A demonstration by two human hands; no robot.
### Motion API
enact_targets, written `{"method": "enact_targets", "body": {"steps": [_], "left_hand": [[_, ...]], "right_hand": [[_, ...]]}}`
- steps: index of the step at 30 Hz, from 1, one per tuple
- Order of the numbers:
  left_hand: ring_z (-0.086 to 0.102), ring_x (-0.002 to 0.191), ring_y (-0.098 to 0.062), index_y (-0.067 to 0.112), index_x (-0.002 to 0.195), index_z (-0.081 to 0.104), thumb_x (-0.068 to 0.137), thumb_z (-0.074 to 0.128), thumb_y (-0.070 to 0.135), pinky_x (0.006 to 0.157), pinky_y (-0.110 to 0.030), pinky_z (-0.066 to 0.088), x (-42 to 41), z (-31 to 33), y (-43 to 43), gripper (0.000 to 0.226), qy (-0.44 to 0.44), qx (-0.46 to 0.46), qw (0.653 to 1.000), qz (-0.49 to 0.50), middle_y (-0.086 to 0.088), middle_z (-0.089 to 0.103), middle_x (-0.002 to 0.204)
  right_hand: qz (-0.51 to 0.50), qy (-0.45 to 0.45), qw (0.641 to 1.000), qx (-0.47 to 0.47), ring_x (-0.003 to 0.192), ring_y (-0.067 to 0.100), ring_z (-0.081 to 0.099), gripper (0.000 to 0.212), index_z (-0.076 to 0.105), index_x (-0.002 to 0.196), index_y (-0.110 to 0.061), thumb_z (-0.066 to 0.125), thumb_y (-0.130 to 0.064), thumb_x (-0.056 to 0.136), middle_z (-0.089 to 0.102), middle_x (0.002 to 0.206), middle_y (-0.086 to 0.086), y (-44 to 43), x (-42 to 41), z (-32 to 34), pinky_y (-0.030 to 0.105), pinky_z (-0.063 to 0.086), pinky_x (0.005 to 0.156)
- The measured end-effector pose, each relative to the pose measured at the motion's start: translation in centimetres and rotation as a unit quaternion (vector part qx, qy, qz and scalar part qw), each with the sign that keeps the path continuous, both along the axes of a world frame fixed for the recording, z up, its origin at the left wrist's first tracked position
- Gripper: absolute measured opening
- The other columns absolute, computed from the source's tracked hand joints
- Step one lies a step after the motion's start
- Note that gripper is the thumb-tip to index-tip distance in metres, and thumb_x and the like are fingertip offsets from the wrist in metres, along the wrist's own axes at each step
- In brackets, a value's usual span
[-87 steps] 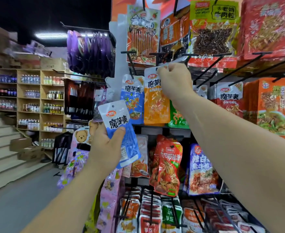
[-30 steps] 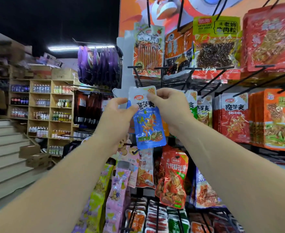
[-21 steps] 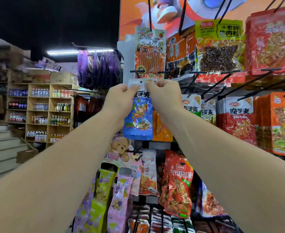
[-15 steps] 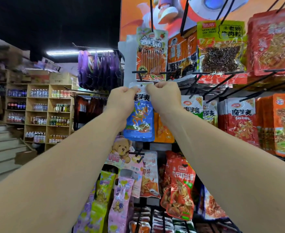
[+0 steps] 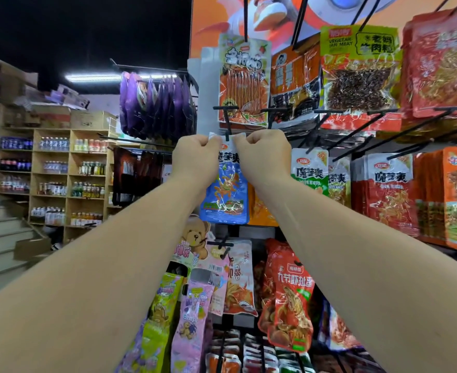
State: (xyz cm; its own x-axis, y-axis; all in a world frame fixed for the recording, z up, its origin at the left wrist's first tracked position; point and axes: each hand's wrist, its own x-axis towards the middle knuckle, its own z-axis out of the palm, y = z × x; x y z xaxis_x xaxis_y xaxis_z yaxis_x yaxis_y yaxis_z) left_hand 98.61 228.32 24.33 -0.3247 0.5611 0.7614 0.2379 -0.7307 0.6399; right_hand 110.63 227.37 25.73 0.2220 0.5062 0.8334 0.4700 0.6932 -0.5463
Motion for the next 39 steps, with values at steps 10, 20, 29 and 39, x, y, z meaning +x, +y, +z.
{"method": "enact_targets", "body": {"steps": [10, 20, 29, 39], "left_hand": [[0.054, 0.076, -0.022, 0.016, 0.092, 0.049, 0.095, 0.063, 0.060, 0.067, -0.039, 0.040, -0.8, -2.5, 1.9, 0.046, 0.112, -0.014, 0.979, 0.172, -0.001, 0.056, 0.083], [0.071, 0.102, -0.014, 0.034, 0.130, 0.055, 0.109, 0.053, 0.030, 0.094, -0.043, 0.060, -0.3, -4.6, 1.6, 0.021, 0.059, -0.074, 0.989, -0.117, 0.012, 0.068, 0.115], [0.073, 0.110, -0.024, 0.026, 0.141, 0.049, 0.109, 0.054, 0.025, 0.092, -0.053, 0.061, -0.4, -5.5, 1.3, 0.033, 0.030, -0.037, 0.986, -0.160, -0.005, 0.066, 0.133], [0.052, 0.123, -0.004, 0.032, 0.162, 0.022, 0.109, 0.049, 0.039, 0.100, -0.018, 0.050, 0.1, -6.0, 3.1, 0.060, 0.066, -0.027, 0.994, -0.088, 0.016, 0.038, 0.138]], "right_hand": [[-0.083, -0.124, 0.989, 0.008, 0.094, 0.020, 0.060, 0.032, 0.060, 0.102, -0.022, 0.082, -0.037, 0.086, 0.061, 0.090, -0.004, 0.9, 1.6, -3.6, 0.030, 0.042, 0.074], [0.077, -0.052, 0.988, -0.124, 0.103, 0.026, 0.068, 0.029, 0.065, 0.121, -0.014, 0.070, -0.030, 0.097, 0.070, 0.110, 0.001, 0.5, 0.2, -4.2, 0.049, 0.057, 0.093], [0.126, -0.008, 0.988, -0.090, 0.084, -0.003, 0.061, 0.031, 0.057, 0.131, -0.019, 0.064, -0.013, 0.102, 0.060, 0.099, -0.020, 0.2, 0.7, -4.1, 0.017, 0.053, 0.071], [-0.008, -0.104, 0.994, -0.025, 0.120, 0.023, 0.055, 0.056, 0.043, 0.148, -0.019, 0.070, -0.019, 0.098, 0.056, 0.135, 0.006, 0.8, 0.5, -4.7, 0.032, 0.046, 0.093]]}}
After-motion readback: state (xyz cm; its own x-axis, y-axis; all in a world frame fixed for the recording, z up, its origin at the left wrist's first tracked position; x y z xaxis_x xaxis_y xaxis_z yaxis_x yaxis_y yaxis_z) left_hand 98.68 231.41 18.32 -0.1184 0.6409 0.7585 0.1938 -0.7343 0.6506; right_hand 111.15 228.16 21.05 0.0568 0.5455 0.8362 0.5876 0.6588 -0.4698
